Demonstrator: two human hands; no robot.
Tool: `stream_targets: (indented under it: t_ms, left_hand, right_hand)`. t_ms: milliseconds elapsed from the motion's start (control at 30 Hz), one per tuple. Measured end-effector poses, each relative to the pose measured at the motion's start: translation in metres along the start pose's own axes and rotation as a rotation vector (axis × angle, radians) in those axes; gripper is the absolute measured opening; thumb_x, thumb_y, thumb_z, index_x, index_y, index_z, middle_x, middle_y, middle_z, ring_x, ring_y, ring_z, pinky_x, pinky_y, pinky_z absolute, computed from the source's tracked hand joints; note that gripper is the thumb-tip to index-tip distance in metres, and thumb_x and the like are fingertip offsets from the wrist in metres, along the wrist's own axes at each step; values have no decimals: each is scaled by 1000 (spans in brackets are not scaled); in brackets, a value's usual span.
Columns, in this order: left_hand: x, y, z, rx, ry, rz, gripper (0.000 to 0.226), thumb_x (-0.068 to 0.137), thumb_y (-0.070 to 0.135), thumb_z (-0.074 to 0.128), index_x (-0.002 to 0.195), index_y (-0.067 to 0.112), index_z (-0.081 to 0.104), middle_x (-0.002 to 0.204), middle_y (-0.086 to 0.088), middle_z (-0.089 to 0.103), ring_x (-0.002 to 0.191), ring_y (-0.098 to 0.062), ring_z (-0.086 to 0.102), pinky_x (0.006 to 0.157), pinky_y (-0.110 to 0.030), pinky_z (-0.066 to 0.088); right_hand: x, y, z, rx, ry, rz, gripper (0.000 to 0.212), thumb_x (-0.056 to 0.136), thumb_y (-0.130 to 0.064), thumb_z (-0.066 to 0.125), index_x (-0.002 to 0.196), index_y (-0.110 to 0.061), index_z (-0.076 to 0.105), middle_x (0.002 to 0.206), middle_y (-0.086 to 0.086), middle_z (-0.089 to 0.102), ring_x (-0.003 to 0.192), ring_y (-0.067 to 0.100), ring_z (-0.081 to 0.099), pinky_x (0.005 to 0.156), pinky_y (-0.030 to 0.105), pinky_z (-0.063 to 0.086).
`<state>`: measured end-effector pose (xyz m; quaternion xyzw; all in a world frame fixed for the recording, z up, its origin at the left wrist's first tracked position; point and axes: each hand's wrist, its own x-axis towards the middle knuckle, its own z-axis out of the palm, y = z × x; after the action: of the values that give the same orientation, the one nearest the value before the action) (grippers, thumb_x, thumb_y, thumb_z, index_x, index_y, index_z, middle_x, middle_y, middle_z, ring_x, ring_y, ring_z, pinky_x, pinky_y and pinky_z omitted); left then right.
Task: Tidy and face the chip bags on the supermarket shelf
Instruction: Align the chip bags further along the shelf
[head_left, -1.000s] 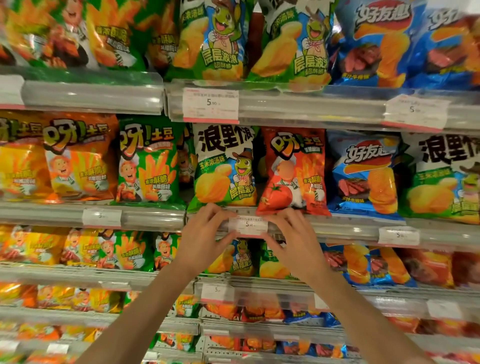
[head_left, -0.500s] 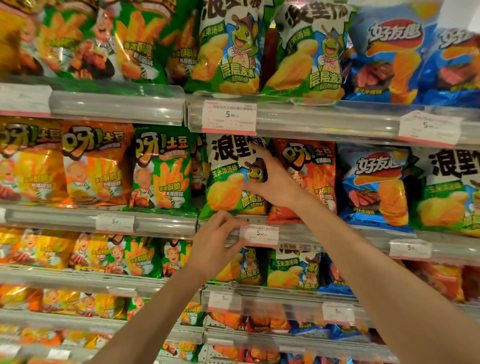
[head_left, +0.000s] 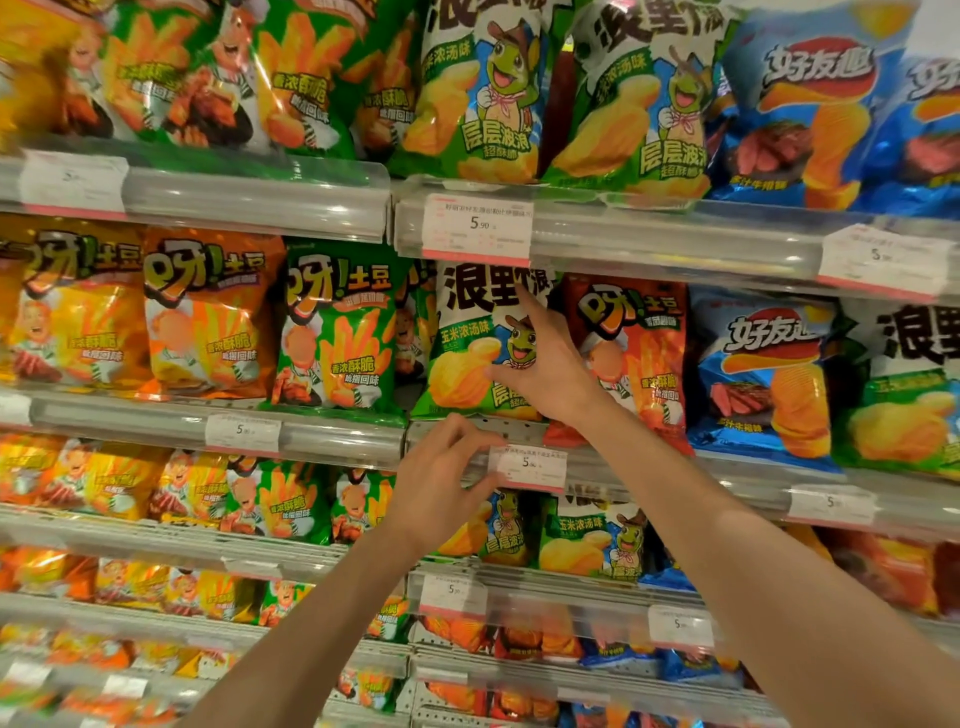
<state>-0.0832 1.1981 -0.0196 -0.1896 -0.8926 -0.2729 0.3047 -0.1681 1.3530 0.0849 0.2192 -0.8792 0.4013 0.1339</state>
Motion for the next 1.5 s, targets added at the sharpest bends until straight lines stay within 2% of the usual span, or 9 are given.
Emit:
stream_targets:
  t_ms: [267, 400, 500, 667, 800, 1033, 1233, 1400, 1500]
  left_hand:
    - [-1, 4, 0, 12, 10, 9, 38, 81, 26, 82, 115, 19, 69, 99, 0, 57, 91, -18, 57, 71, -37, 54]
    - [-6, 4, 5, 73, 48, 58, 35, 81, 23, 82, 114, 16, 70, 99, -2, 58, 88, -20, 59, 71, -40, 54]
    - [-3, 6, 9, 77, 64, 57, 34, 81, 26, 81, 112, 16, 70, 98, -2, 58, 85, -21, 59, 68, -42, 54]
    - [2, 8, 11, 20, 58, -8, 36, 80, 34, 82, 111, 19, 71, 98, 2, 55, 78, -17, 60, 59, -38, 55]
    - [3, 7, 10, 22, 41, -13, 37, 79, 36, 83, 111, 21, 71, 97, 4, 54, 75, -14, 59, 56, -35, 54]
    - [3, 7, 8, 24, 42, -17, 37, 78, 35, 83, 111, 21, 72, 95, 4, 54, 76, -12, 55, 56, -28, 50]
    - [4, 8, 7, 10, 38, -19, 37, 77, 33, 85, 110, 20, 72, 95, 5, 54, 75, -11, 54, 57, -26, 48]
    - [4, 8, 7, 6, 30, -30, 36, 78, 34, 83, 110, 22, 70, 96, 6, 53, 77, -11, 54, 58, -25, 47]
    - [3, 8, 7, 3, 25, -30, 36, 79, 34, 83, 110, 22, 70, 96, 4, 54, 78, -11, 55, 59, -26, 48]
  right_hand:
    - [-20, -3, -13, -67, 35, -23, 91, 89, -32, 75, 160, -28, 18, 167, 10, 16, 153, 23, 18, 122, 44, 25]
    - [-55, 15, -45, -133, 235, -160, 56, 92, -20, 71, 143, -16, 50, 143, 11, 49, 128, 19, 50, 108, 41, 45]
    - [-77, 41, -77, -211, 435, -168, 40, 89, -20, 73, 126, -11, 62, 127, 10, 54, 117, 20, 54, 102, 34, 45]
    - [-73, 77, -111, -52, 204, 129, 82, 82, -32, 82, 149, -26, 36, 149, 10, 36, 135, 21, 41, 110, 32, 36]
    - [-48, 82, -116, 109, 99, 181, 105, 75, -38, 87, 156, -35, 20, 157, -3, 34, 139, 13, 38, 111, 31, 40]
    - [-32, 82, -114, 172, 166, 187, 105, 69, -31, 91, 155, -30, 30, 151, -4, 44, 136, 13, 43, 109, 31, 41]
    - [-37, 81, -101, 203, 242, 171, 109, 73, -29, 89, 158, -30, 21, 161, -2, 32, 145, 13, 32, 118, 35, 31]
    - [-37, 83, -96, 191, 231, 187, 112, 74, -32, 88, 159, -33, 16, 161, -3, 32, 139, 7, 34, 105, 22, 33]
    - [-35, 84, -97, 178, 216, 190, 111, 75, -26, 88, 158, -34, 15, 160, -2, 33, 141, 12, 38, 108, 26, 37]
